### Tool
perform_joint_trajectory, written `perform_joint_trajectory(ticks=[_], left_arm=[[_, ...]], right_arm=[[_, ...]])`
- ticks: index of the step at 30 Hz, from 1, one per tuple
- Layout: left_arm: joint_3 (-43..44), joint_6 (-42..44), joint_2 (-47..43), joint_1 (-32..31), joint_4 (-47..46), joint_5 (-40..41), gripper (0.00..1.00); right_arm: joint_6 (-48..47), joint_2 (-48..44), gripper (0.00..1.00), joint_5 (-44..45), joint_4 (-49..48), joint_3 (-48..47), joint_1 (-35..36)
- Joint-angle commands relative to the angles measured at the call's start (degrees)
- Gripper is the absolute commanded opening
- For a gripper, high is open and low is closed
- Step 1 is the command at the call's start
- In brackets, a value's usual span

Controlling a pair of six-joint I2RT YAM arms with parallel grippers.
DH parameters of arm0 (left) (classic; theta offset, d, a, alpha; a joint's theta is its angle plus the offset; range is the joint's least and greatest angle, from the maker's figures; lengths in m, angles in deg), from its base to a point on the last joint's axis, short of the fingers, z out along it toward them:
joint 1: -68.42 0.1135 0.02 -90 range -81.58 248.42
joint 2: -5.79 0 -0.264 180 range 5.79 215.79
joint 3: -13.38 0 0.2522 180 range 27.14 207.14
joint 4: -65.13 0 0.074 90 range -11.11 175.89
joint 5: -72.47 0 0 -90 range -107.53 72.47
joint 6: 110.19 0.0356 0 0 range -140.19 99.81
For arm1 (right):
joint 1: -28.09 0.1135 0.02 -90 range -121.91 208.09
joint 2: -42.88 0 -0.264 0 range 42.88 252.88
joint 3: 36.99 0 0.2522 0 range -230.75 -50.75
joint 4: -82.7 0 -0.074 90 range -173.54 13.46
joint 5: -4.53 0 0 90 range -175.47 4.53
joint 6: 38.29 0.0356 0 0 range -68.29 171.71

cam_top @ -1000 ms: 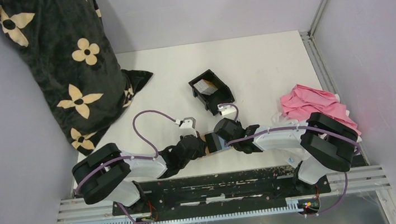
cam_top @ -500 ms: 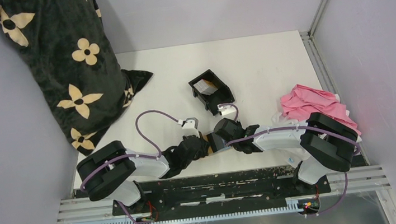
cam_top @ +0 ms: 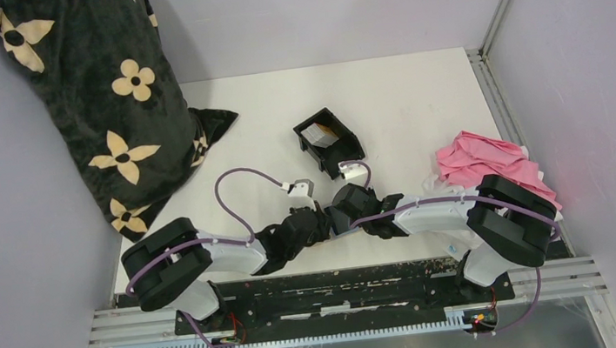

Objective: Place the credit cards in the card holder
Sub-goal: Insert the credit card into the card holder.

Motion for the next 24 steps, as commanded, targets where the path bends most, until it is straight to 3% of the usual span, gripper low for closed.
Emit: perform_joint_trajectory(ticks=[1,12,24], left_arm=[[3.0,2.8,0.7,-0.4,-1.8,1.1,0.03],[1.2,2.2,-3.7,-0.9,2.8,6.1,0.04],[-1.4,1.5,-3.0,-0.9,2.6,6.3,0.03]], right_arm=[[1.0,0.9,0.01,-2.2,-1.5,0.3,0.3],[1.1,1.0,0.01,-2.2,-1.5,0.0,0.4],[1.0,1.7,0.01,-2.2,-1.7,-0.2,0.4]])
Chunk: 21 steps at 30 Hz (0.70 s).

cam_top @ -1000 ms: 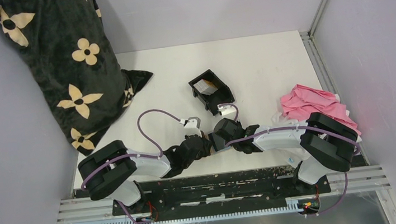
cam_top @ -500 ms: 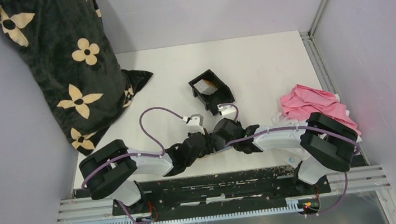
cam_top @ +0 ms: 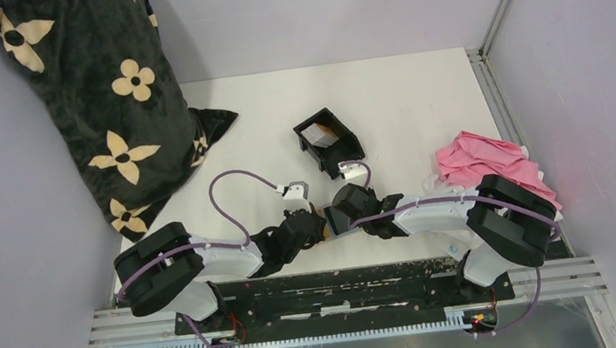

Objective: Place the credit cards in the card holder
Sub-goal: Insert the credit card into the card holder.

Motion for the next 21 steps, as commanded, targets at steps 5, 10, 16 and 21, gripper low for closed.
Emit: perform_joint_trajectory(ticks=[5,10,16,21], left_arm=[[-0.2,1.6,0.9,-0.3,-1.7,1.8,0.03],[0.7,1.7,2.9,-0.3,-2.5,1.0,0.03],[1.4,1.6,4.6,-0.3,-3.7,0.4,0.03],[3.1,2.2,5.5,-0.3,-3.7,-0.3,0.03]], right_arm=[[1.1,2.0,0.01,-2.4,-1.7,-0.4,0.3],[1.3,2.2,0.01,-2.4,-1.8,-0.3,0.4],[1.3,2.4,0.01,-2.5,-2.1,-0.3,0.5],[1.5,2.8,0.01,-2.7,-2.3,-0.3,0.6]])
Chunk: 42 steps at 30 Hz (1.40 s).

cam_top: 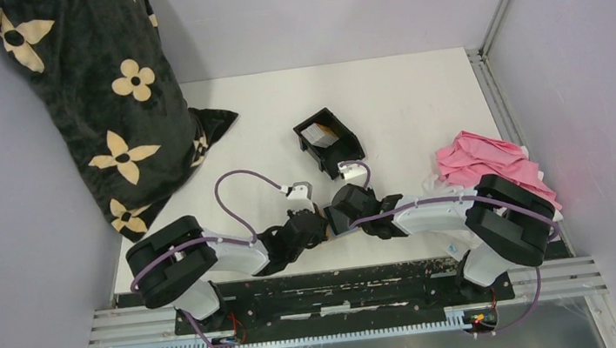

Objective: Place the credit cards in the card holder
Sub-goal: Insert the credit card into the card holder.

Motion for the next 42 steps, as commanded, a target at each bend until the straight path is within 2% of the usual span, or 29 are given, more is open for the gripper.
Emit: perform_joint_trajectory(ticks=[1,12,20,25,32,39,42], left_arm=[[3.0,2.2,1.4,-0.3,-1.3,-0.4,0.03],[5.0,2.5,2.8,-0.3,-1.1,-0.8,0.03],[4.0,1.6,-2.6,-0.3,4.3,3.8,0.08],[4.4,2.2,-5.9,-0.3,7.6,6.3,0.13],[4.8,3.3,-11.1,-0.3,10.7,9.3,0.20],[3.5,4.6,-19.9,-0.4,13.9,12.5,0.24],[3.9,4.5,-24.1,-0.3,19.1,14.9,0.26]], right_arm=[[1.6,2.3,0.01,-3.1,-1.7,-0.3,0.5],[1.4,2.0,0.01,-3.0,-1.2,-0.4,0.6],[0.6,1.5,0.01,-2.3,-0.4,-1.1,0.6],[0.0,0.6,0.05,-1.6,1.0,-2.0,0.7],[-1.5,-1.1,0.15,-0.6,3.1,-4.0,0.6],[-6.1,-6.3,0.36,1.2,6.2,-6.4,0.6],[-8.3,-8.1,0.44,1.2,6.6,-7.1,0.6]])
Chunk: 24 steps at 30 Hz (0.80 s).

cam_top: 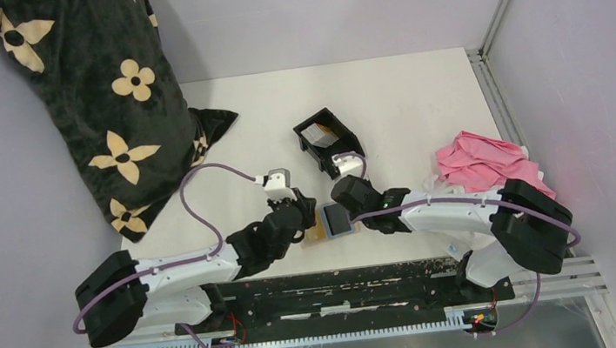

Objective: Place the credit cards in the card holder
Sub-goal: Insert the credit card into the card holder, then pick up the credit card from the storage box.

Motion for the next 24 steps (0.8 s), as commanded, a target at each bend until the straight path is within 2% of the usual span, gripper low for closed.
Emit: perform_joint_trajectory(ticks=[1,8,11,15,19,24], left_arm=[[1.1,2.1,-6.5,-0.3,6.6,6.4,0.26],[-1.4,-3.9,-16.7,-0.9,17.0,11.1,0.32],[-1.5,-4.9,-17.2,-0.9,19.1,12.2,0.36],[-0.7,-6.2,-13.9,-0.8,19.9,13.6,0.50],[0.3,-6.3,-10.2,-0.5,18.3,13.5,0.67],[4.1,-3.2,-7.8,0.7,16.9,12.0,0.75]], right_arm=[[-4.5,-4.1,0.46,1.5,0.4,-3.6,0.3],[-7.5,-4.2,0.58,-0.3,0.4,-7.4,0.3],[-8.6,-2.8,0.60,-0.7,0.6,-9.4,0.3],[-10.1,-0.5,0.61,-0.2,0.3,-11.6,0.3],[-12.3,2.2,0.68,2.1,1.0,-15.5,0.2],[-15.9,4.6,0.75,6.1,3.0,-21.4,-0.3]])
